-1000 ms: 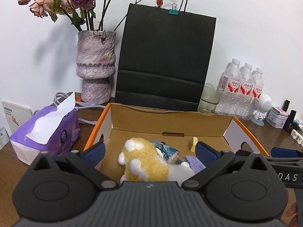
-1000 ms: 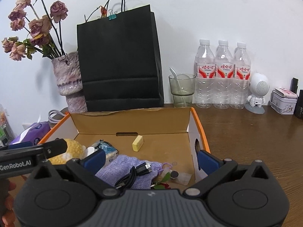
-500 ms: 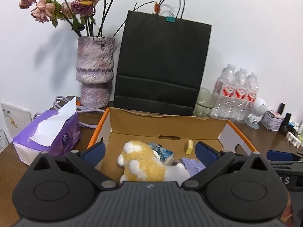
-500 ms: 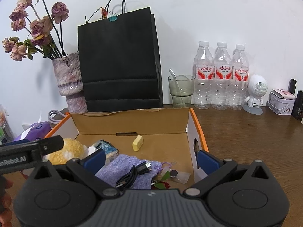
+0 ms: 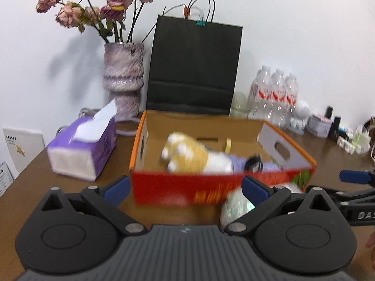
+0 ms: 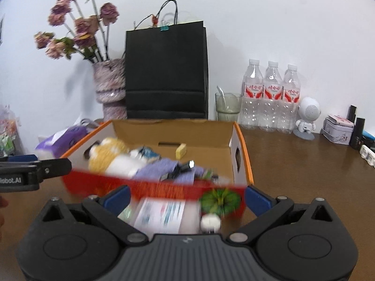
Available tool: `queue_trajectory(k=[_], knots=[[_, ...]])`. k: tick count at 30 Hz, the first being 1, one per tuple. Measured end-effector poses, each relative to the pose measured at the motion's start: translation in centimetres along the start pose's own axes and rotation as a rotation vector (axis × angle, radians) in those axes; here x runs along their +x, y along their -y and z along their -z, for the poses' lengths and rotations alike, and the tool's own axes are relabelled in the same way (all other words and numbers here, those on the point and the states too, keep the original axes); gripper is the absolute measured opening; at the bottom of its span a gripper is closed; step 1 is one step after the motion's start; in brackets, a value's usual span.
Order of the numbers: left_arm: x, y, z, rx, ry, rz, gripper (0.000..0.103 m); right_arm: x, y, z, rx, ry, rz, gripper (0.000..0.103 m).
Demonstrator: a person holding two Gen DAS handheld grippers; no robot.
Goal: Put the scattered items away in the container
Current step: 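Move both tools back toward the remaining table items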
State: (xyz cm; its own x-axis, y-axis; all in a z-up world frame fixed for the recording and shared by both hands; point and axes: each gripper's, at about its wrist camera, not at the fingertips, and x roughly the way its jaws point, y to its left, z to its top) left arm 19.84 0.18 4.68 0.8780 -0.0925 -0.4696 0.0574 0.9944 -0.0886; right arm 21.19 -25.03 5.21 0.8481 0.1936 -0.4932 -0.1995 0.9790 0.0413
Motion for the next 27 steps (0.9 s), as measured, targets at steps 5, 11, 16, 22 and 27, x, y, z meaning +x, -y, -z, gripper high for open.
queue_trajectory(k=[5,11,16,22,27], knots=[[-2.2,-0.7,3.2,-0.004,-0.036,0.001,0.103,-2.9,-0.8,3.5,-0.016,-0.025,-0.015,0.103],[-4.3,-0.5,7.1,-0.009,-0.085,0.023,0.103,-4.7,-1.6,7.2,0.011,-0.068,-0.04,0.103],[-4.3,0.2,8.5,-0.002,-0.13,0.051,0.103,-5.1,-2.5,8.8,0.023,-0.077,-0.049,0.103],[-3.8,1.0,8.9,0.025,-0.137,0.046,0.103,-5.1,-3.0,9.0,0.005,-0.076,-0.041,0.103],[-3.3,1.6,9.1,0.069,-0.143,0.039,0.097,-4.8,-3.3,9.0,-0.016,-0.085,-0.04,0.103]])
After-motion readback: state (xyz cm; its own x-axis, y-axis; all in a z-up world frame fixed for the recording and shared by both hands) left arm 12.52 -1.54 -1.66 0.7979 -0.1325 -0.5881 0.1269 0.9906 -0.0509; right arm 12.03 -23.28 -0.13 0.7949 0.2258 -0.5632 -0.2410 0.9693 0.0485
